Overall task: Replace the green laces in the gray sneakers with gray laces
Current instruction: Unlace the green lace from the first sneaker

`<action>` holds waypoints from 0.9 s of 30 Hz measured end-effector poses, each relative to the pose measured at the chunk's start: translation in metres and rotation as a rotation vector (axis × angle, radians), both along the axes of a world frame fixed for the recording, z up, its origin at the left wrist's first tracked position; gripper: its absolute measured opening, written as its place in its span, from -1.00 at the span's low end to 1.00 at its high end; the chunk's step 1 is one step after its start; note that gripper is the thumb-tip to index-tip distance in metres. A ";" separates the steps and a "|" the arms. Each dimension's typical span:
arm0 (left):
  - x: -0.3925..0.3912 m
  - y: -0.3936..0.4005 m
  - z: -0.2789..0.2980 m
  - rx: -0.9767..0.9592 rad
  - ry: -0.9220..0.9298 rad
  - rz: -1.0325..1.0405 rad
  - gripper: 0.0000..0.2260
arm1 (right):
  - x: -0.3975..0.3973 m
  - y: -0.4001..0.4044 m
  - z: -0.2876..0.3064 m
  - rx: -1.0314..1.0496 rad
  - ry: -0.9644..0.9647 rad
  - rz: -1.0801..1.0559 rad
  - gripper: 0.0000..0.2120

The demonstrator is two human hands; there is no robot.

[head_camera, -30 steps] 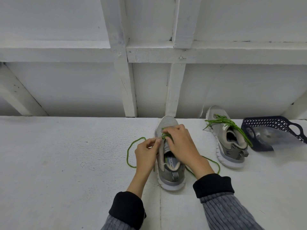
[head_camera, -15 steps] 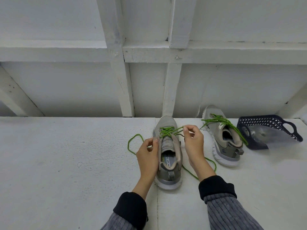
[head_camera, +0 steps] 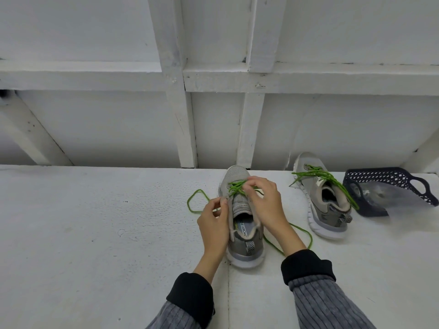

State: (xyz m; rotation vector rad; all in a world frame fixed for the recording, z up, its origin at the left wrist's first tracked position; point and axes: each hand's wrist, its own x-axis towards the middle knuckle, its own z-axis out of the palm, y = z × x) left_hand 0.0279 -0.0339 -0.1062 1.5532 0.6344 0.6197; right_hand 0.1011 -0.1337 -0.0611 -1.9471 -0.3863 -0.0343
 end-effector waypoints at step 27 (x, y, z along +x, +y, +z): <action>-0.005 0.006 0.002 0.016 0.004 -0.025 -0.90 | -0.003 -0.016 0.017 0.184 0.213 0.058 -0.81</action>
